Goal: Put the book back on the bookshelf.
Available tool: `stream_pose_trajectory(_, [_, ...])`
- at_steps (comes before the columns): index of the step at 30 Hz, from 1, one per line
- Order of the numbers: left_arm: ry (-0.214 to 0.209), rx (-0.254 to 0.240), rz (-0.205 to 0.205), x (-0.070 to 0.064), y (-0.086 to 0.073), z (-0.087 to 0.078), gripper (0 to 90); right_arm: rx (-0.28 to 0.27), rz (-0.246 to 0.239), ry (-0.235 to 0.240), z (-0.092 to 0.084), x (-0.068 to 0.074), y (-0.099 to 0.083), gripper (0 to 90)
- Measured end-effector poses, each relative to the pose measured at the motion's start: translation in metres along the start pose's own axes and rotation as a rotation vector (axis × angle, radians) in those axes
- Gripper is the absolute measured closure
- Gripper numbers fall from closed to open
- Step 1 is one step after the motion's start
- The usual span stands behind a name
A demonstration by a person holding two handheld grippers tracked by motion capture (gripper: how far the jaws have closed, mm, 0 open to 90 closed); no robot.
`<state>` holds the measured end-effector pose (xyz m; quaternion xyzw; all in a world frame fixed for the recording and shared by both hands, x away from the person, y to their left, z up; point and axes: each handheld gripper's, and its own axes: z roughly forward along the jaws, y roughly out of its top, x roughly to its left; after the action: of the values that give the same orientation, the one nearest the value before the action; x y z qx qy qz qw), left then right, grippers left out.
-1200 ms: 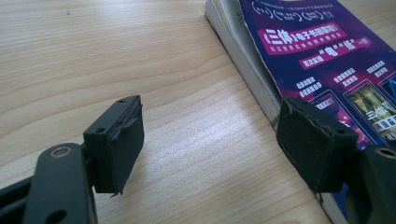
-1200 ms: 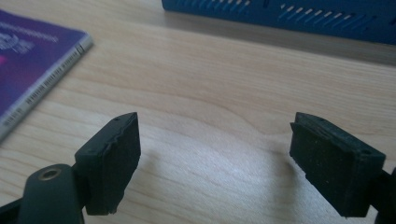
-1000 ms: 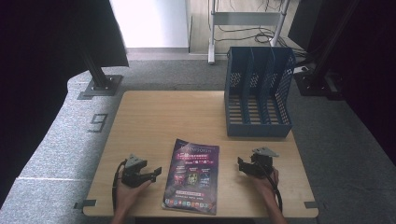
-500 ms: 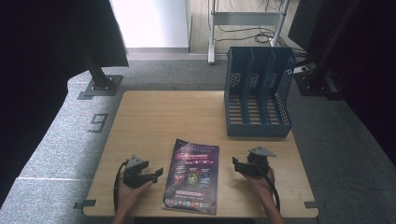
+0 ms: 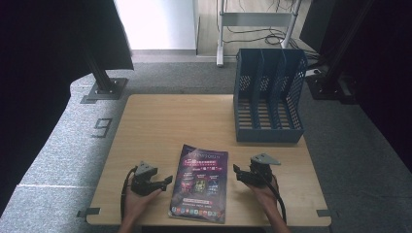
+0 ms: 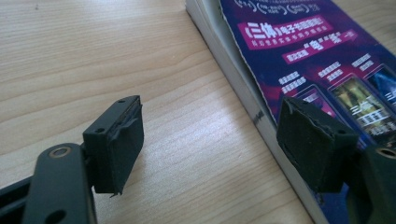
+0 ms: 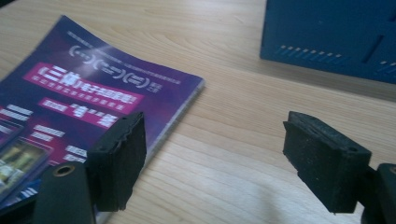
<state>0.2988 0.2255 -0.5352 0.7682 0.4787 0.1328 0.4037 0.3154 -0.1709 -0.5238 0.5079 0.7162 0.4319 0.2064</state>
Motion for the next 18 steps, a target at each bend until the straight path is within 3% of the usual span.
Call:
stream_pose_trajectory(3, [-0.012,-0.007,-0.003,-0.001,0.001,-0.001,23.4,0.002,0.007,0.012,0.002,0.005,-0.001,21.6])
stream_pose_trajectory(5, [-0.013,-0.008,0.005,-0.003,0.001,-0.002,23.4,0.018,-0.020,0.022,0.009,0.014,-0.001,21.5])
stream_pose_trajectory(14, [-0.020,-0.001,0.010,-0.006,0.002,0.001,23.4,0.027,-0.042,0.055,0.023,0.033,0.008,21.5])
stream_pose_trajectory(18, [-0.023,0.001,0.009,-0.007,0.001,0.002,23.4,0.030,-0.027,0.079,0.029,0.037,0.007,21.2])
